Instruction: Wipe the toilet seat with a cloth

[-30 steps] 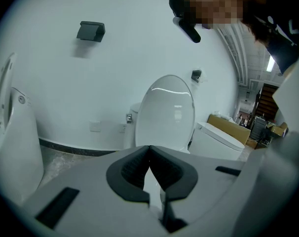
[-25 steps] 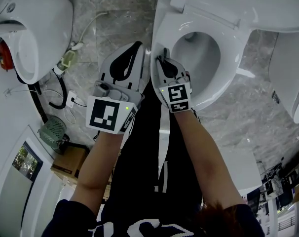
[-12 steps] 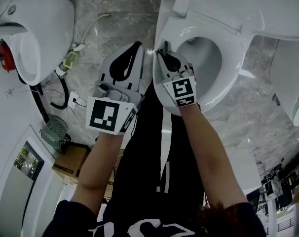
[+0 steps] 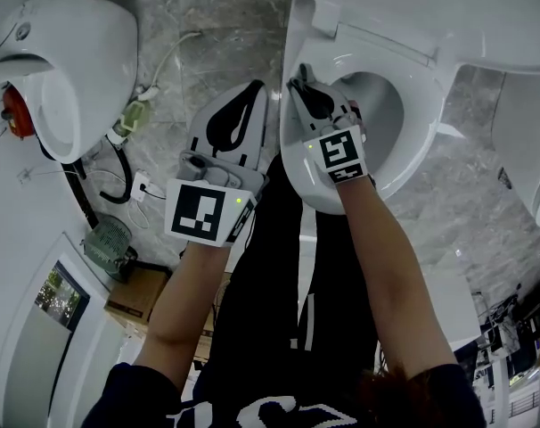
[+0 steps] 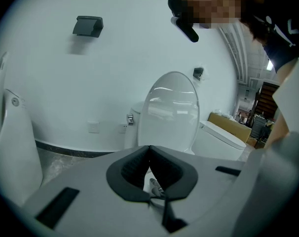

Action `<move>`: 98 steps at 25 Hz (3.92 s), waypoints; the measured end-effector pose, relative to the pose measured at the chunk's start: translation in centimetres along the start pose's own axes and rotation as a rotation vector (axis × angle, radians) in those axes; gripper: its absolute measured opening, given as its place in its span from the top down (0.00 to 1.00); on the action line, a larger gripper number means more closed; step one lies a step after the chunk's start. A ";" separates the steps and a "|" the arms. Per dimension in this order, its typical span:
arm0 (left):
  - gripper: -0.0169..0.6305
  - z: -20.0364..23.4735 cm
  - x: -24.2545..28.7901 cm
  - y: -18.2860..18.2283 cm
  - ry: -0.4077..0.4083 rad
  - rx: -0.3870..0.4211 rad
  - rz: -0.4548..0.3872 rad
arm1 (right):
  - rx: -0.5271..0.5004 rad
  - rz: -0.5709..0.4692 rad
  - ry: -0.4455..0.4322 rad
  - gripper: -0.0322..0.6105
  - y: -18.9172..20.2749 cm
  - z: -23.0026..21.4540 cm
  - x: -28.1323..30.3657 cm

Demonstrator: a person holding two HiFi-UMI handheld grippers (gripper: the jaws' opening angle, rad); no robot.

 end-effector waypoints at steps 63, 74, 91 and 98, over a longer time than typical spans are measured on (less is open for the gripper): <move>0.96 -4.1 3.5 -0.8 0.089 0.037 0.022 | -0.107 0.020 0.273 0.91 -0.2 -11.0 -5.8; 0.96 -4.2 3.3 -1.0 0.079 0.034 0.014 | -0.089 0.080 0.353 0.91 1.7 -12.6 -9.2; 0.96 -6.7 1.1 -2.9 0.060 0.040 -0.041 | 0.349 0.104 0.623 0.91 2.0 -15.4 -17.4; 0.96 -8.6 -1.4 -5.8 0.046 0.055 -0.056 | 0.306 -0.262 0.600 0.91 -5.0 -10.7 -28.2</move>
Point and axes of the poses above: the fingertips, and each gripper's own axes: x forward along the fingers, z to its left, y out of its underside, the point moved 9 cm from there along -x, backward along the fingers, and after that the axes turned 5 degrees about -y, right-handed, at the moved point
